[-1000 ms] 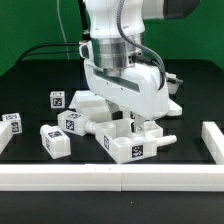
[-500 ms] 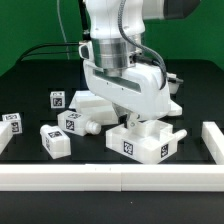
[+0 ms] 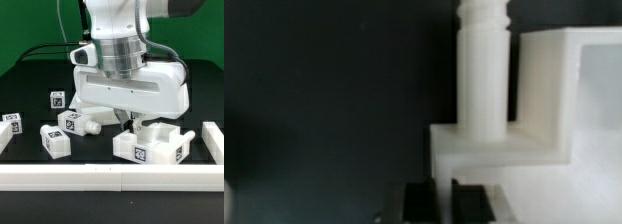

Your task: Assemble chair

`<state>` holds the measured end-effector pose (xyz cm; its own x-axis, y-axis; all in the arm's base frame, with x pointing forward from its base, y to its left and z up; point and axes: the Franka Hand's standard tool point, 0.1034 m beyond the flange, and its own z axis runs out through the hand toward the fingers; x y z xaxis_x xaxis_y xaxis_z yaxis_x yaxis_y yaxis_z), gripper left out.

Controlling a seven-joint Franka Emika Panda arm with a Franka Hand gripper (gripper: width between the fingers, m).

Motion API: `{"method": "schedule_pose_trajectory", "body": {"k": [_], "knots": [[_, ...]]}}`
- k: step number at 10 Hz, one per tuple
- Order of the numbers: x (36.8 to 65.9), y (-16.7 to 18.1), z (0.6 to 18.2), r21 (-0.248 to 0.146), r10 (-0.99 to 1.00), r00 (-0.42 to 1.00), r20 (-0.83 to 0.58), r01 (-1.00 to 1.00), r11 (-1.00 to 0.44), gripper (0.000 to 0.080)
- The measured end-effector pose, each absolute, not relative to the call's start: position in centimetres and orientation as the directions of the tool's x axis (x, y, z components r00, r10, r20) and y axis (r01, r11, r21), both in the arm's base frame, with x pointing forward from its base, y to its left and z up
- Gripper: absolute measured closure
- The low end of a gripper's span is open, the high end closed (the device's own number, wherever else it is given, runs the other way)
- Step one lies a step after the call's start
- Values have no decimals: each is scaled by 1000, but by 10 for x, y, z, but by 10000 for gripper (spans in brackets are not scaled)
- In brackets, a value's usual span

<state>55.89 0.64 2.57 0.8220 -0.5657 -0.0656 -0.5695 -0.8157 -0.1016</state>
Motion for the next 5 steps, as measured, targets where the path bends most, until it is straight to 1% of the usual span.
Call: {"method": "schedule_pose_trajectory", "body": {"k": [2, 4, 5], "knots": [[558, 6, 25, -100, -563, 824, -67, -567, -818, 773], [558, 6, 25, -100, -516, 854, -64, -520, -848, 773], [563, 8, 30, -89, -355, 932, -69, -360, -929, 773]]}}
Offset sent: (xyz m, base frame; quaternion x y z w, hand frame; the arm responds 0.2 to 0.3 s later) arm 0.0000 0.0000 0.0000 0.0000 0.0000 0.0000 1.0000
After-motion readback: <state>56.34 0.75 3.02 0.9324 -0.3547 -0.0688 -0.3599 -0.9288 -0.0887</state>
